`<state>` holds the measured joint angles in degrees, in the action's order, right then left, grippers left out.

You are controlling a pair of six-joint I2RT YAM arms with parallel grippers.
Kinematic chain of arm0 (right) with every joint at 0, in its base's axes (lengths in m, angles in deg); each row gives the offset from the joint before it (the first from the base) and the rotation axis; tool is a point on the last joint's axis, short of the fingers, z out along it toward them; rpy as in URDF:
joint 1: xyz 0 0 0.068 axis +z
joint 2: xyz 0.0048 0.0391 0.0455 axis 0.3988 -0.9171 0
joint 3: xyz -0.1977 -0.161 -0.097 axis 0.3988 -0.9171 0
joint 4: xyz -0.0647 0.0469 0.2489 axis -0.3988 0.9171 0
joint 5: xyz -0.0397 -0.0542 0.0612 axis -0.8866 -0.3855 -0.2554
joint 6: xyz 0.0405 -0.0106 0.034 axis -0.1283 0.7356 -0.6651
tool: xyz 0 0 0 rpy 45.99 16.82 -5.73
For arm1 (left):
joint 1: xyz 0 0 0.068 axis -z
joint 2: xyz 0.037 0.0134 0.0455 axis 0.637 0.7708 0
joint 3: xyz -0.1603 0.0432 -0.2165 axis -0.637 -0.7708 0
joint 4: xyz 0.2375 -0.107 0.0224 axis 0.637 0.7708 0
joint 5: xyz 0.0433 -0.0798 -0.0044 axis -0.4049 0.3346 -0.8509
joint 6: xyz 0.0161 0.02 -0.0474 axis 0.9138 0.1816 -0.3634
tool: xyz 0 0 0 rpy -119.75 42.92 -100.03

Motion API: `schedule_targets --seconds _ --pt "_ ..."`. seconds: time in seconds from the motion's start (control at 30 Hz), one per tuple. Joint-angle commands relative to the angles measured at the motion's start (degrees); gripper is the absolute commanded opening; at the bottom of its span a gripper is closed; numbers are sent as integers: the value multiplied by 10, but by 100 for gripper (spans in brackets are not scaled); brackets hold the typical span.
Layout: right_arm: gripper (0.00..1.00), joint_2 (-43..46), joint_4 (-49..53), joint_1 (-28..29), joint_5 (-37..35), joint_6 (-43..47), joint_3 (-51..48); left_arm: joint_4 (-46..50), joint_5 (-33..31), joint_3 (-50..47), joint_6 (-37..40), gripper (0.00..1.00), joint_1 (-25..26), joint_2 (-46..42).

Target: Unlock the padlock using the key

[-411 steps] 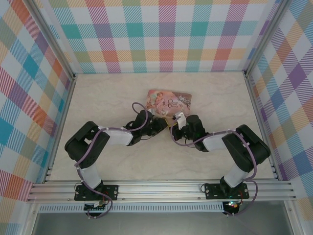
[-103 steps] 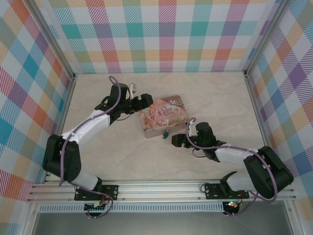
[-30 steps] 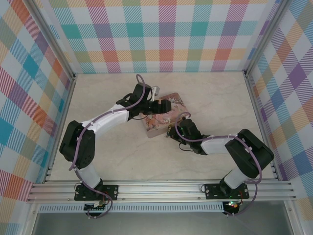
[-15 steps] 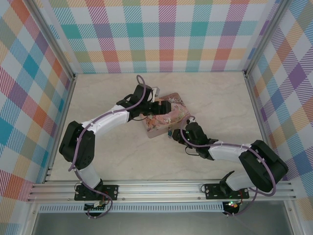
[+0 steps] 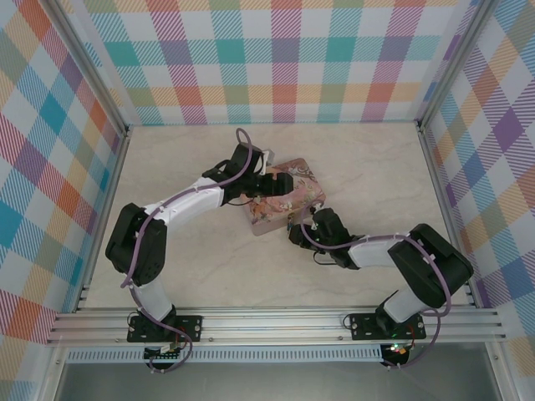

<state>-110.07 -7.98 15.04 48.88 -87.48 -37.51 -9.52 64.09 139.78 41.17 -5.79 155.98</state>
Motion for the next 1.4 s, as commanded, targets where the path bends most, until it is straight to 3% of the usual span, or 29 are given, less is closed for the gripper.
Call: schedule_targets --seconds 0.0,0.23,0.8,1.0,1.37 --pt "39 -11 -30 -3 25 11 15 7 0 19 9 86 1 9" --pt "30 -34 -38 -8 27 0 23 14 -5 23 12 86 1 13" --pt "22 -73 -105 -25 53 -1 22 19 -9 23 9 86 1 21" --pt "8 -69 -116 -28 47 0 14 20 -19 13 9 86 1 21" --pt "1 -59 -180 -49 45 -67 -21 0 -43 -54 9 86 1 1"
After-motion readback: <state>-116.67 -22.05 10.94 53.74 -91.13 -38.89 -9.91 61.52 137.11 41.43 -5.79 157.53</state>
